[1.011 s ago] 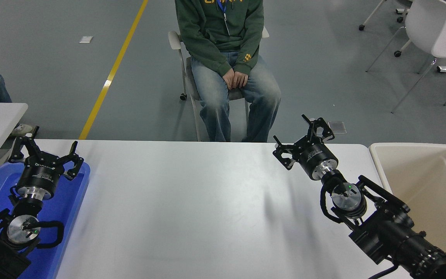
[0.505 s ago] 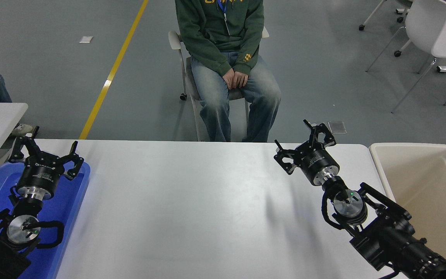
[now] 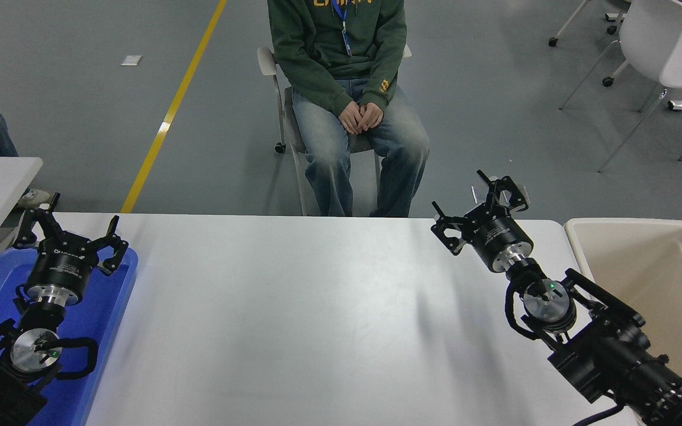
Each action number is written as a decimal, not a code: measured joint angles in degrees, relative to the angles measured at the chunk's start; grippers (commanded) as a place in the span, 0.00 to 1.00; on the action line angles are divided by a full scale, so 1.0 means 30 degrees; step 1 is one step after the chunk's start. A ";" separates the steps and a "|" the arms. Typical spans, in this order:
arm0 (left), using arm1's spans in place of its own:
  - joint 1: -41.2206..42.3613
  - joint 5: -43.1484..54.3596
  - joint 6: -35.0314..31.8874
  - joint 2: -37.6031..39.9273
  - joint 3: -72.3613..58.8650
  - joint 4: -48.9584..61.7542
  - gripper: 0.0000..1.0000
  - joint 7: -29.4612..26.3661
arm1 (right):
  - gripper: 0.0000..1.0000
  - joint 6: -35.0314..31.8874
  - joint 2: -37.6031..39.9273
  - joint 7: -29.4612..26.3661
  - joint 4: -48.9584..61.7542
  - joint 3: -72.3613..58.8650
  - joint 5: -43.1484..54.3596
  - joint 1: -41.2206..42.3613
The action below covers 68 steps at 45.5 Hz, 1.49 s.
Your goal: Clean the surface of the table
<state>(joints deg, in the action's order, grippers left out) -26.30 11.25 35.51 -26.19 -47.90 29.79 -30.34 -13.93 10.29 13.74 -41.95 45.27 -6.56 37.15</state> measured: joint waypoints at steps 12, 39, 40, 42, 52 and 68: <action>0.0003 -0.0001 0.0000 0.0000 0.0000 0.0000 1.00 -0.0001 | 1.00 0.0148 0.0530 0.0340 0.0031 -0.0123 0.4369 0.0379; 0.0004 0.0000 0.0000 0.0000 0.0000 0.0000 1.00 -0.0001 | 1.00 0.1479 0.1607 0.0547 0.0202 -0.1137 1.0838 0.1191; 0.0004 0.0000 0.0000 0.0000 0.0000 0.0000 1.00 -0.0001 | 1.00 0.1557 0.1615 0.0554 0.0203 -0.1172 1.0910 0.1212; 0.0004 0.0000 0.0000 0.0000 0.0000 0.0000 1.00 -0.0001 | 1.00 0.1788 0.1634 0.0570 0.0204 -0.1305 1.1075 0.1271; 0.0004 0.0000 0.0000 0.0000 0.0000 0.0000 1.00 -0.0001 | 1.00 0.2748 0.1671 0.0643 0.0124 -0.1929 1.1503 0.1439; 0.0004 0.0000 -0.0001 0.0000 0.0000 0.0000 1.00 -0.0002 | 1.00 0.3267 0.1688 0.0766 0.0033 -0.2239 1.1691 0.1584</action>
<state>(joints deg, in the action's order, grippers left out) -26.29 11.25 35.51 -26.19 -47.90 29.79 -30.34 -4.13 15.36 16.04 -41.85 38.55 28.51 41.90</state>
